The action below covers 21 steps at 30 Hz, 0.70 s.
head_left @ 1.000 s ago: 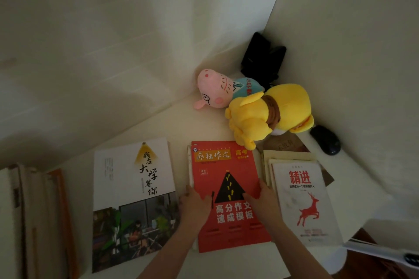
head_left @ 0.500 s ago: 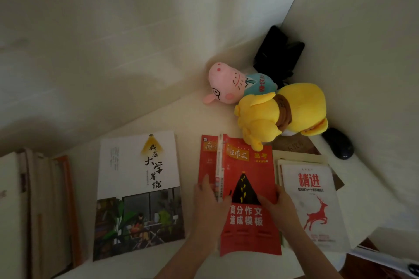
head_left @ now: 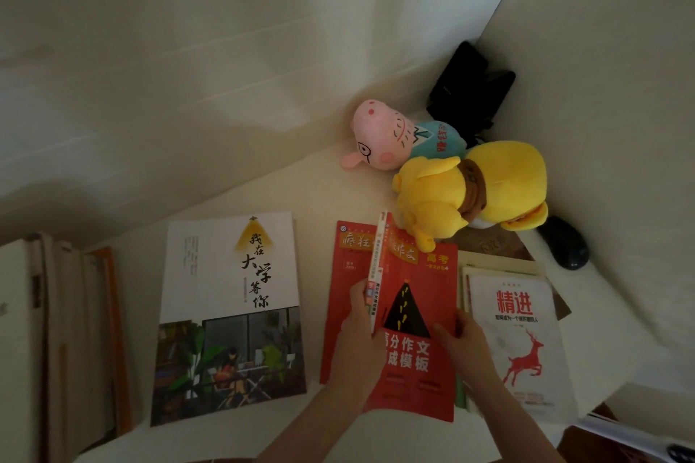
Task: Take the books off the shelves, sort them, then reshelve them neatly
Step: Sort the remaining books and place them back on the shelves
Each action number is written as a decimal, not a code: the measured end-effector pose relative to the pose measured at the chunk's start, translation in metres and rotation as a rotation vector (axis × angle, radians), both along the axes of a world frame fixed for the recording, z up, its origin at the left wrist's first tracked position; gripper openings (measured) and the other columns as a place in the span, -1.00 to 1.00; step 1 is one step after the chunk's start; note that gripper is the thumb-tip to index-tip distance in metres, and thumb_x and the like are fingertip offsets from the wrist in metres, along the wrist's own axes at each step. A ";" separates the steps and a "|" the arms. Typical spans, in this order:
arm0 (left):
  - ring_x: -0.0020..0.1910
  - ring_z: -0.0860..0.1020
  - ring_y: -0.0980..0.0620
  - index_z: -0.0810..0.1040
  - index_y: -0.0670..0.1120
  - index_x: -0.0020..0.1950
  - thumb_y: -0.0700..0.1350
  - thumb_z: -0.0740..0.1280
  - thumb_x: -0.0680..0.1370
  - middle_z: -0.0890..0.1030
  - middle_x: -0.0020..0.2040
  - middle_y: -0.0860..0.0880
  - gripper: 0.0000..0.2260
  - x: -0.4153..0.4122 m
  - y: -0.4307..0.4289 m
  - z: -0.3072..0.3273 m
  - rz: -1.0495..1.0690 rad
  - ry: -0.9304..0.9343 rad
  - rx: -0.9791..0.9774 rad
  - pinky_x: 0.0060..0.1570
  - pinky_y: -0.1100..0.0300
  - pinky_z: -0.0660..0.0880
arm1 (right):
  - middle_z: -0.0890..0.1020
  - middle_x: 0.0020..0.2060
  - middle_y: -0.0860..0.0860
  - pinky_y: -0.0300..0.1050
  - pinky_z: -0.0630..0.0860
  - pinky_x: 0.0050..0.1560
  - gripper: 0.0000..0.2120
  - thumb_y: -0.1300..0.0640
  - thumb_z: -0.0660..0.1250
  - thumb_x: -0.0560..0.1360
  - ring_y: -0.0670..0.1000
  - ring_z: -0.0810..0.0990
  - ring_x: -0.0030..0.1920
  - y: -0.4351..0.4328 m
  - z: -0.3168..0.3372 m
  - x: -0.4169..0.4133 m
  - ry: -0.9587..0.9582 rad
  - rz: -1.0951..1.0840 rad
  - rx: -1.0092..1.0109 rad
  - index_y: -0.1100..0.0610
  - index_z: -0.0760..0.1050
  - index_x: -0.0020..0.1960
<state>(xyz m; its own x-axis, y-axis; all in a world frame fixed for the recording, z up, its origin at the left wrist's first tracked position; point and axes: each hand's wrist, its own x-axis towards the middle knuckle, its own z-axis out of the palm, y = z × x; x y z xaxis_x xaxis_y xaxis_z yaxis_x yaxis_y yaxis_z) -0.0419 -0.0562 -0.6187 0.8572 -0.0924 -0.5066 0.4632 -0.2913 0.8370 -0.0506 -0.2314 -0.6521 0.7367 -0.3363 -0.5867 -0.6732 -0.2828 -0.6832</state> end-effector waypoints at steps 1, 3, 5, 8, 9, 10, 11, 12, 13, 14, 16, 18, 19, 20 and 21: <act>-0.11 0.63 0.07 0.11 0.20 0.34 -0.28 0.23 0.58 0.55 0.07 0.05 -0.47 0.003 0.004 -0.002 0.019 0.021 -0.027 -0.16 0.13 0.63 | 0.65 -0.14 -0.02 -0.25 0.48 -0.32 -0.77 0.26 0.29 0.55 -0.04 0.65 -0.21 0.001 0.000 0.001 -0.007 0.003 -0.013 0.13 0.44 0.20; -0.10 0.63 0.09 0.15 0.18 0.29 -0.26 0.28 0.56 0.56 0.07 0.05 -0.51 0.009 0.011 -0.004 0.069 0.046 -0.082 -0.11 0.09 0.62 | 0.62 -0.16 -0.06 -0.24 0.46 -0.31 -0.75 0.26 0.30 0.54 -0.06 0.63 -0.21 0.004 0.001 0.004 -0.017 0.034 -0.034 0.14 0.43 0.21; -0.10 0.63 0.08 0.22 0.12 0.27 -0.19 0.34 0.55 0.58 0.05 0.04 -0.58 0.015 0.016 -0.005 0.145 0.047 -0.144 -0.09 0.08 0.62 | 0.61 -0.13 -0.05 -0.22 0.49 -0.26 -0.73 0.24 0.33 0.54 -0.04 0.63 -0.17 0.007 0.001 0.008 0.000 0.050 -0.033 0.13 0.40 0.21; -0.15 0.66 0.06 0.35 0.02 0.28 -0.08 0.32 0.56 0.62 0.01 0.01 -0.68 0.021 0.022 -0.009 0.192 0.060 -0.173 -0.19 0.16 0.61 | 0.61 0.03 0.05 -0.02 0.57 -0.05 -0.64 0.22 0.35 0.52 0.07 0.63 -0.03 0.010 -0.002 0.011 0.022 0.050 -0.053 0.18 0.37 0.28; -0.15 0.65 0.08 0.37 0.01 0.28 -0.09 0.32 0.56 0.62 0.02 0.00 -0.69 0.022 0.022 -0.012 0.187 0.079 -0.168 -0.22 0.22 0.60 | 0.61 0.07 0.07 0.06 0.58 0.02 -0.61 0.22 0.36 0.51 0.09 0.63 -0.01 0.011 -0.003 0.012 0.020 0.050 -0.055 0.19 0.36 0.30; -0.11 0.64 0.08 0.37 0.01 0.28 -0.10 0.33 0.56 0.60 0.06 -0.02 -0.69 0.022 0.023 -0.015 0.179 0.093 -0.141 -0.19 0.22 0.60 | 0.61 0.09 0.10 0.11 0.59 0.05 -0.61 0.21 0.36 0.51 0.09 0.64 -0.01 0.012 -0.004 0.013 0.022 0.044 -0.053 0.19 0.36 0.30; -0.02 0.62 0.05 0.36 0.03 0.29 -0.09 0.35 0.54 0.55 0.15 -0.06 -0.65 0.022 0.024 -0.020 0.173 0.094 -0.081 -0.10 0.14 0.60 | 0.62 0.08 0.11 0.13 0.59 0.04 -0.61 0.21 0.35 0.52 0.09 0.65 -0.02 0.012 -0.003 0.015 0.026 0.031 -0.038 0.19 0.36 0.31; 0.11 0.55 -0.01 0.36 0.04 0.32 -0.09 0.37 0.52 0.44 0.26 -0.10 -0.61 0.022 0.025 -0.025 0.155 0.087 0.010 0.04 0.02 0.58 | 0.62 0.07 0.11 0.10 0.61 0.00 -0.62 0.21 0.34 0.52 0.09 0.65 -0.04 0.013 -0.004 0.016 0.030 0.014 -0.016 0.19 0.36 0.31; 0.23 0.46 -0.06 0.34 0.01 0.35 -0.09 0.38 0.51 0.31 0.34 -0.13 -0.56 0.021 0.025 -0.033 0.134 0.072 0.091 0.17 -0.06 0.51 | 0.62 0.07 0.11 0.02 0.61 -0.08 -0.63 0.22 0.34 0.52 0.07 0.65 -0.05 0.013 -0.004 0.017 0.030 -0.001 -0.001 0.19 0.36 0.30; 0.29 0.38 -0.10 0.32 -0.03 0.39 -0.11 0.38 0.51 0.21 0.38 -0.14 -0.53 0.022 0.024 -0.032 0.107 0.075 0.143 0.25 -0.10 0.44 | 0.61 0.07 0.10 -0.09 0.58 -0.16 -0.63 0.24 0.34 0.52 0.06 0.64 -0.06 0.013 -0.004 0.019 0.024 -0.010 0.005 0.19 0.35 0.30; 0.28 0.40 -0.12 0.27 0.00 0.42 -0.07 0.39 0.50 0.23 0.36 -0.12 -0.47 0.024 0.024 -0.036 0.067 0.107 0.137 0.22 -0.13 0.46 | 0.60 0.08 0.10 -0.20 0.51 -0.24 -0.60 0.25 0.35 0.51 0.05 0.63 -0.06 0.013 -0.004 0.022 0.014 -0.033 0.030 0.17 0.33 0.30; 0.18 0.49 -0.11 0.27 0.18 0.35 0.03 0.42 0.43 0.36 0.28 -0.10 -0.45 0.029 0.026 -0.035 0.074 0.121 0.100 0.11 -0.15 0.53 | 0.60 0.11 0.12 -0.13 0.56 -0.19 -0.55 0.25 0.37 0.49 0.08 0.64 -0.04 0.013 -0.007 0.023 0.025 -0.045 0.057 0.17 0.32 0.34; 0.13 0.53 -0.11 0.27 0.26 0.30 0.06 0.43 0.39 0.42 0.23 -0.07 -0.45 0.032 0.028 -0.034 0.104 0.109 0.067 0.06 -0.15 0.55 | 0.60 0.11 0.13 -0.05 0.60 -0.13 -0.53 0.25 0.38 0.49 0.09 0.65 -0.02 0.013 -0.008 0.023 0.029 -0.046 0.062 0.17 0.31 0.35; 0.10 0.56 -0.10 0.27 0.27 0.32 0.02 0.44 0.40 0.46 0.20 -0.03 -0.43 0.036 0.028 -0.031 0.165 0.123 0.004 0.03 -0.11 0.56 | 0.60 0.11 0.13 0.03 0.61 -0.07 -0.52 0.25 0.38 0.48 0.10 0.65 -0.02 0.013 -0.008 0.023 0.030 -0.047 0.062 0.16 0.31 0.35; 0.06 0.57 -0.08 0.26 0.17 0.39 -0.06 0.45 0.44 0.49 0.18 -0.01 -0.41 0.039 0.029 -0.029 0.229 0.154 -0.064 0.01 -0.07 0.56 | 0.60 0.11 0.12 0.10 0.61 -0.01 -0.51 0.25 0.38 0.48 0.10 0.65 -0.01 0.013 -0.007 0.022 0.028 -0.046 0.062 0.15 0.31 0.35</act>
<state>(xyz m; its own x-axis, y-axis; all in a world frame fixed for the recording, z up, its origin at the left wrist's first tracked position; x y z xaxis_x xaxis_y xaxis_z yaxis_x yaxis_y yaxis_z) -0.0028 -0.0273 -0.6473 0.7727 0.0584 -0.6320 0.6342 -0.1132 0.7649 -0.0285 -0.2180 -0.6595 0.7042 -0.3319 -0.6277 -0.7037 -0.2088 -0.6791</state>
